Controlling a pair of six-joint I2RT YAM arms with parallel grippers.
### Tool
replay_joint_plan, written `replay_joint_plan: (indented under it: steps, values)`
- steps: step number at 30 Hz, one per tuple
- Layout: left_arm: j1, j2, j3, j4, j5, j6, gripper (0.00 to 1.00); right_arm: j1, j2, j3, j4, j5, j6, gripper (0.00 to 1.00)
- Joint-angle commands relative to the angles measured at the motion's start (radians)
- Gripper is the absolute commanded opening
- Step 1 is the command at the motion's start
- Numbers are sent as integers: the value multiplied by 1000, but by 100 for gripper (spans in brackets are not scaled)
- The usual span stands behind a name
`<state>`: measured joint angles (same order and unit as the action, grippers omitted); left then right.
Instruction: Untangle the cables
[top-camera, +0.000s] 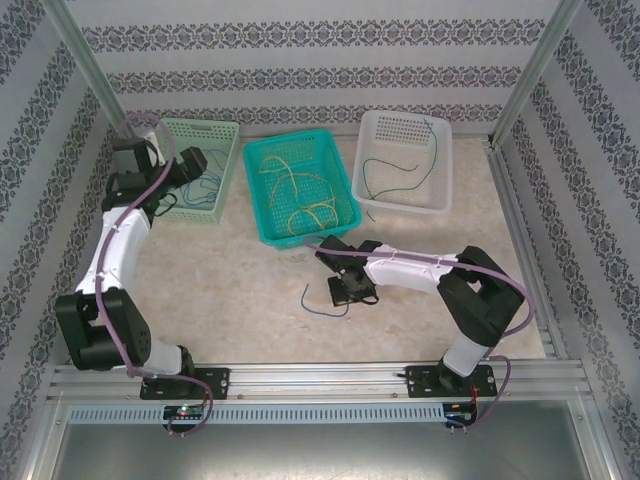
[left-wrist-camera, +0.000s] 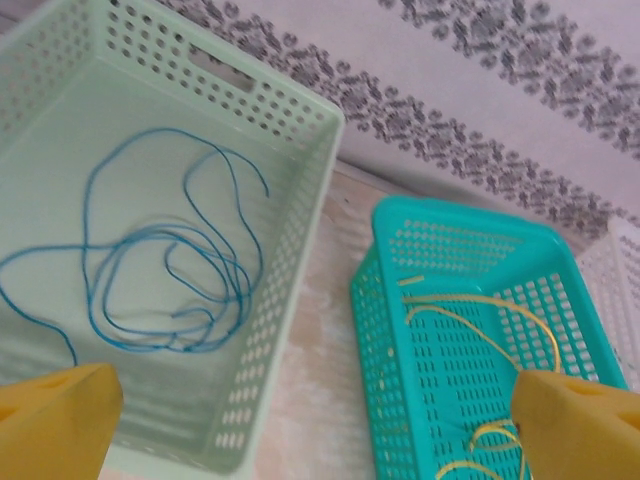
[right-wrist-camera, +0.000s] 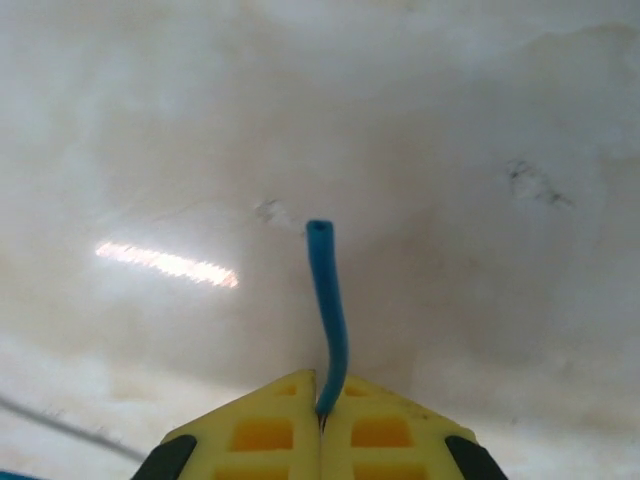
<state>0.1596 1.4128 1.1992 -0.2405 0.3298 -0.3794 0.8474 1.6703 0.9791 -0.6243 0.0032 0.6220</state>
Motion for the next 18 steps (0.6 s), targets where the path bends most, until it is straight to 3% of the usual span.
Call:
replay_joint_plan:
  steps: [1,7,9,14,18]
  values:
    - [-48,-83,-49,41,-56,40,100,11,-160,23,19,8,-31,0]
    - [-133,-193,-104,57,11,122,98,-33,-309,83,69,-114,-110,0]
    - [-185,-210,-93,-14,-44,182,98,-51,-308,117,81,-136,-127,0]
    - [-193,-311,-143,-22,-235,81,100,-95,-213,255,125,-153,-138,0]
    - [-194,-376,-150,3,-215,79,100,-114,-43,467,119,-179,-162,0]
